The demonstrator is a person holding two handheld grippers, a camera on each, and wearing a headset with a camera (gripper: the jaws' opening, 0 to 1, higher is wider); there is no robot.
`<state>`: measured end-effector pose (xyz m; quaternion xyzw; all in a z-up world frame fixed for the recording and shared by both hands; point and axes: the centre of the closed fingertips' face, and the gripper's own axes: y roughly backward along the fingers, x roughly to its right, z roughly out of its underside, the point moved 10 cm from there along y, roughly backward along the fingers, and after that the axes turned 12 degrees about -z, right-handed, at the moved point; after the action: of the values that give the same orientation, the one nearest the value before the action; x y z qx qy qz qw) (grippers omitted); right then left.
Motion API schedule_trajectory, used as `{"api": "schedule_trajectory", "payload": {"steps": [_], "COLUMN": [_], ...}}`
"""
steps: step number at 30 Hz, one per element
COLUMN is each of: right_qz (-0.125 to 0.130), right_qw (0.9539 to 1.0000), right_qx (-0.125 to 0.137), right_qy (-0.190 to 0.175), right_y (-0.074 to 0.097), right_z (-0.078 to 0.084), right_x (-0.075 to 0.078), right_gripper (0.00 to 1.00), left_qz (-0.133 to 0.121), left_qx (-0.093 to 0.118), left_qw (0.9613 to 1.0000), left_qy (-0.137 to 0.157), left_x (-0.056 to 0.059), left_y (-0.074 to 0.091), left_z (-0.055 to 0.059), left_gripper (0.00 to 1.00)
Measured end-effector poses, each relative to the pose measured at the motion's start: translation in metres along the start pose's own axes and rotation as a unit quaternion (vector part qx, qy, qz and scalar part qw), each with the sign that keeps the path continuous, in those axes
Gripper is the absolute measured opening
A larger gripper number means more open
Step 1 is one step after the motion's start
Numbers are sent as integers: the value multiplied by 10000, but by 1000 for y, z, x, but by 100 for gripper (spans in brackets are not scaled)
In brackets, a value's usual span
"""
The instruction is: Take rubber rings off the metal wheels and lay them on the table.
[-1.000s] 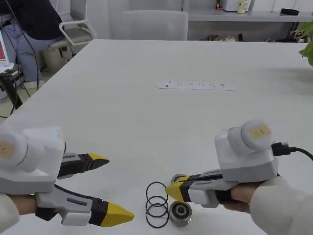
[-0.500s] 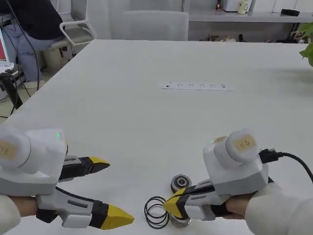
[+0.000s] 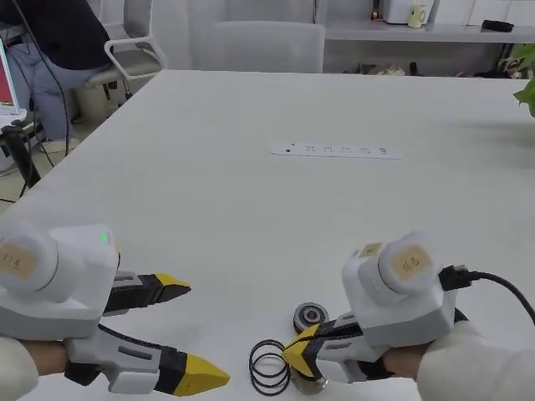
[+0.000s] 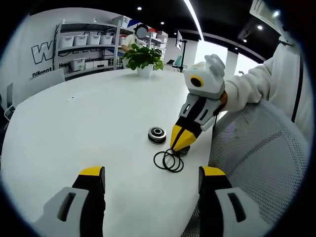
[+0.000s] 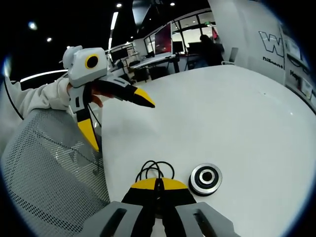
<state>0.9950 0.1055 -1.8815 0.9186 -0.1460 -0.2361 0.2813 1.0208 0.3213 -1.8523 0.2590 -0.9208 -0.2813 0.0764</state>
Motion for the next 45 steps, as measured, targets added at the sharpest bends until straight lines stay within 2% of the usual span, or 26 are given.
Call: {"api": "schedule_trajectory", "payload": {"steps": [12,28,33,37,45], "right_qz": [141,487,638,843,1059], "right_qw": [9999,9970,9952,9923,9876], "right_qx": [65,575,686,793,893], "right_qy": [74,-165,-280,-438,-735], "right_y": [1,23,31,40,55], "right_z": [0,-8,-7,-4,6], "right_x": [6,19,27,34,48], "right_gripper": [5,4,4,4,4], "left_qz": [7,-56,-161,-215,-208], "left_qx": [-50,-12,181,363,485], "left_qw": [10000,10000,9997,9991,9975], "left_qy": [-2,-12,73,22,-469], "left_x": [0,0,-3,-4,-6], "left_y": [-1,1,8,12,15], "left_z": [1,-1,-9,-23,-59], "left_gripper": [74,74,72,72,72]}}
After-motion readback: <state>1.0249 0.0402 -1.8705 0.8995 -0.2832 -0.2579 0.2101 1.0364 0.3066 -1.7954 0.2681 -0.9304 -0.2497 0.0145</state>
